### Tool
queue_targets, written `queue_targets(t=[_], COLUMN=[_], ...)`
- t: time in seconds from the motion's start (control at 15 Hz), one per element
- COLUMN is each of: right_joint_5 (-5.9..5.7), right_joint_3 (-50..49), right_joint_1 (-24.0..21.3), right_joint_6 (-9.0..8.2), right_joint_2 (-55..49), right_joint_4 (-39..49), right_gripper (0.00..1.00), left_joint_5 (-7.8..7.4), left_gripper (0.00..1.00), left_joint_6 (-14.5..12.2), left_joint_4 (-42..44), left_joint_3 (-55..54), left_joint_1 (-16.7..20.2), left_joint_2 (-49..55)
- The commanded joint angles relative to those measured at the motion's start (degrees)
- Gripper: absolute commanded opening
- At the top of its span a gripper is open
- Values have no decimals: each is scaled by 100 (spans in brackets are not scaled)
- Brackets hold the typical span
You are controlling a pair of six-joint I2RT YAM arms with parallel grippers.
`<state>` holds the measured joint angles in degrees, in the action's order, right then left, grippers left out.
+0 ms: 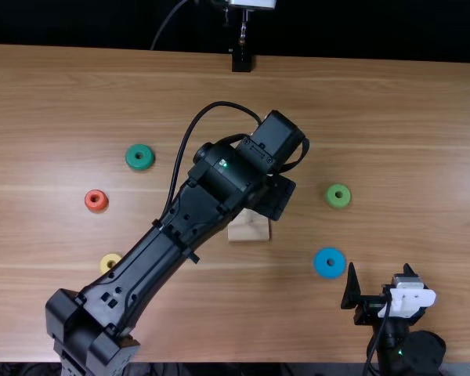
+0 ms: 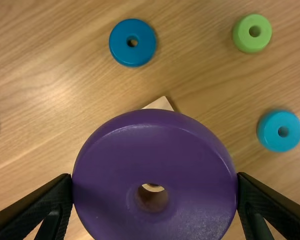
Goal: Build the Hanoi tower: stack the rings onto the peg from bottom to top in this color order: purple, dark blue, light blue, dark green, light green, yellow, orange.
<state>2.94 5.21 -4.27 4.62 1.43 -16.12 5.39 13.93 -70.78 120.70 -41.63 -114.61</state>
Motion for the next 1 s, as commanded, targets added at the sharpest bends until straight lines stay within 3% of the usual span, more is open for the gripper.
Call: queue_targets(t=[0.0,0.73,0.8,0.87,0.93], right_joint_5=[-62,-72,-72,-62,-72], right_joint_3=[-433,-433,-433,-433,-433], right_joint_1=[5,-3,-3,-3,-3], right_joint_6=[12,12,12,12,12], right_joint_2=[-99,-99,-99,-99,-99], right_joint_4=[-187,-187,-187,-187,-187], right_gripper=[100,100,100,100,100], left_joint_5=[-11,-11,-11,-11,-11], left_gripper=[0,0,3,19,43], left_joint_6=[41,62,62,73,73], left_joint_4=[12,12,1,1,1], left_joint_3=[138,-196,-196,-196,-196], left_joint_1=[-21,-12,-12,-12,-12], left_joint_2=[-132,-246,-246,-246,-246])
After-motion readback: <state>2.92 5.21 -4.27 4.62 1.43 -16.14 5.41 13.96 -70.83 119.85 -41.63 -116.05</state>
